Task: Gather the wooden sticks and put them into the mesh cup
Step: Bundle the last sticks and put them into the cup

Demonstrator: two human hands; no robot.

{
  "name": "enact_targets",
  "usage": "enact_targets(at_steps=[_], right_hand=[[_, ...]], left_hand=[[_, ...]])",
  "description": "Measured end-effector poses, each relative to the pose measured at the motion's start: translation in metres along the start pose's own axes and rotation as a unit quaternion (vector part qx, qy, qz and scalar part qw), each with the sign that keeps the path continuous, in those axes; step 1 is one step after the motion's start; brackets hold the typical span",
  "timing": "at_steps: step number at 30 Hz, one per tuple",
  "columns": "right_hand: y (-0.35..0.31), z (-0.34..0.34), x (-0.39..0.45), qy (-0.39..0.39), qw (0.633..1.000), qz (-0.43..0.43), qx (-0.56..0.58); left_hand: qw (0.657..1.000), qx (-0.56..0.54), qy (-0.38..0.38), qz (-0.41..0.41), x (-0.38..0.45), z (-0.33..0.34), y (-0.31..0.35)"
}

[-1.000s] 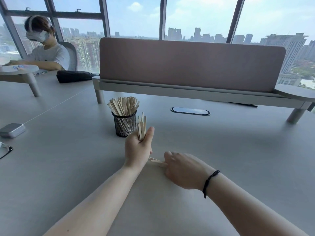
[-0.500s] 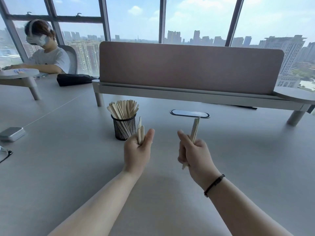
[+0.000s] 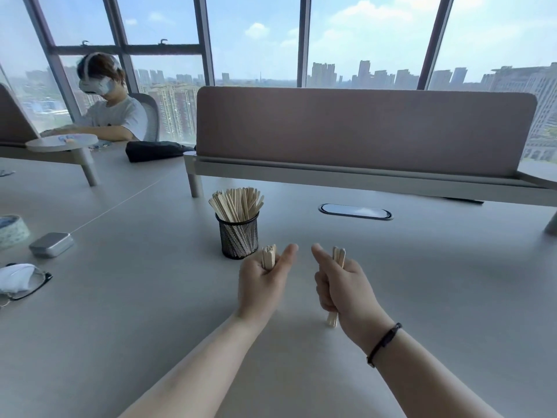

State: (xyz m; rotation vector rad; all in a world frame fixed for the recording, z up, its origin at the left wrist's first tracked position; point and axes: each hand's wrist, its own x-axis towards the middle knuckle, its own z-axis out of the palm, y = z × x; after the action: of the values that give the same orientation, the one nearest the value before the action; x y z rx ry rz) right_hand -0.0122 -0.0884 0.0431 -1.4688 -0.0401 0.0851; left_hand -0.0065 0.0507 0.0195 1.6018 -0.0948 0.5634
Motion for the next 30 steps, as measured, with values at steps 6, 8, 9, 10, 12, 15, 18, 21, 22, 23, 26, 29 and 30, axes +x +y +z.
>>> enact_targets(at_steps=[6,8,9,10,12,15,18,21,22,23,26,29,30], right_hand=[[-0.014,0.026,0.011,-0.05,0.997,0.03,0.048],[-0.024,0.044,0.023,-0.071,0.995,0.025,0.072],[-0.031,0.054,0.031,-0.081,0.993,0.019,0.082],[-0.04,0.064,0.041,-0.087,0.992,0.007,0.091],[-0.062,0.083,0.063,-0.087,0.989,-0.028,0.112],[-0.092,0.109,0.098,-0.063,0.986,-0.072,0.134],[-0.102,0.132,0.127,-0.05,0.991,-0.103,0.072],[-0.092,0.149,0.147,-0.043,0.992,-0.121,-0.001],[-0.088,0.152,0.152,-0.041,0.991,-0.125,-0.021],[-0.084,0.153,0.155,-0.037,0.99,-0.129,-0.033],[-0.077,0.151,0.162,-0.03,0.987,-0.148,-0.05],[-0.073,0.148,0.167,-0.026,0.975,-0.184,-0.119],[-0.071,0.145,0.167,-0.03,0.962,-0.205,-0.179]], left_hand=[[0.99,-0.093,-0.028,-0.106,0.01,-0.007,0.002],[0.985,-0.118,0.002,-0.124,0.018,-0.017,0.001],[0.982,-0.136,0.02,-0.132,0.023,-0.023,0.0],[0.977,-0.157,0.039,-0.142,0.027,-0.029,-0.001],[0.965,-0.196,0.073,-0.158,0.036,-0.04,-0.004],[0.947,-0.236,0.117,-0.184,0.045,-0.047,-0.011],[0.937,-0.251,0.133,-0.201,0.048,-0.043,-0.017],[0.938,-0.243,0.138,-0.204,0.052,-0.042,-0.021],[0.938,-0.241,0.143,-0.206,0.053,-0.042,-0.023],[0.937,-0.241,0.147,-0.208,0.055,-0.042,-0.023],[0.933,-0.246,0.155,-0.211,0.058,-0.043,-0.024],[0.932,-0.247,0.16,-0.214,0.059,-0.043,-0.023],[0.932,-0.245,0.159,-0.213,0.059,-0.043,-0.022]])
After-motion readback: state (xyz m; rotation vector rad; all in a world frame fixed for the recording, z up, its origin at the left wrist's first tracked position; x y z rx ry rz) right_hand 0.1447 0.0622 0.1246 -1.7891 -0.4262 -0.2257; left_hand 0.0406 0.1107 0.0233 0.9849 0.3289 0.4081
